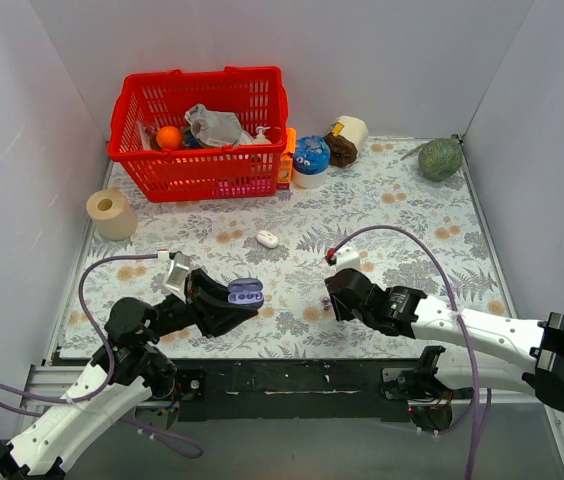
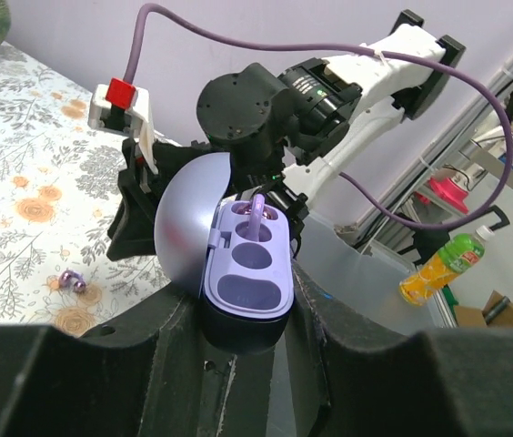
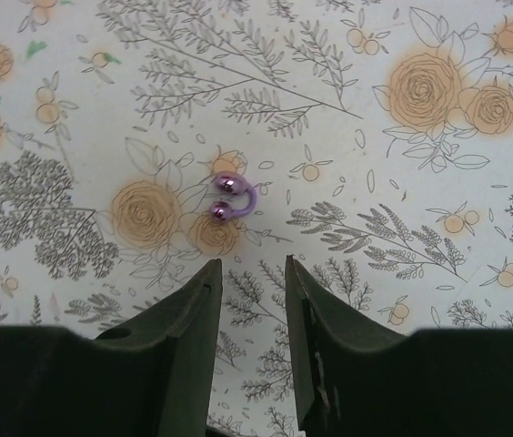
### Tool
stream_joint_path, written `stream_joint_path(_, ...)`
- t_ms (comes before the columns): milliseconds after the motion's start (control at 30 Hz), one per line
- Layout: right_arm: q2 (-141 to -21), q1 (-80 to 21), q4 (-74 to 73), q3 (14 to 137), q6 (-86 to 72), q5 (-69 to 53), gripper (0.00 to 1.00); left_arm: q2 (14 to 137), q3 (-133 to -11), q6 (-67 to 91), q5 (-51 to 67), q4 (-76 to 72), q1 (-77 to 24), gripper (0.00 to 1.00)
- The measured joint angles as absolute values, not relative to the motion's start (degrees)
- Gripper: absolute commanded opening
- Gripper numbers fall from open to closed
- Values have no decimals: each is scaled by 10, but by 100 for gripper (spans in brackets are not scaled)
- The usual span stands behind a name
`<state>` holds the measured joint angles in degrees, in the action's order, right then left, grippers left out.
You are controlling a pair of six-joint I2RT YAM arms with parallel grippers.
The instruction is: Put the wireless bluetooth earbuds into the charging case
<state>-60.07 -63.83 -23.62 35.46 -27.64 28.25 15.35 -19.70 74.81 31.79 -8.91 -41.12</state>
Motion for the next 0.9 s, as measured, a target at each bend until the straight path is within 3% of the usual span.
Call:
stream_joint_path(233,-632,-552,-152,309,-290,234,46,151,-192,752,297,-70,-411,0)
stream_joint_path(900,-722,-533,-76,304,-271,182,46,166,-192,743,293,-55,-411,0)
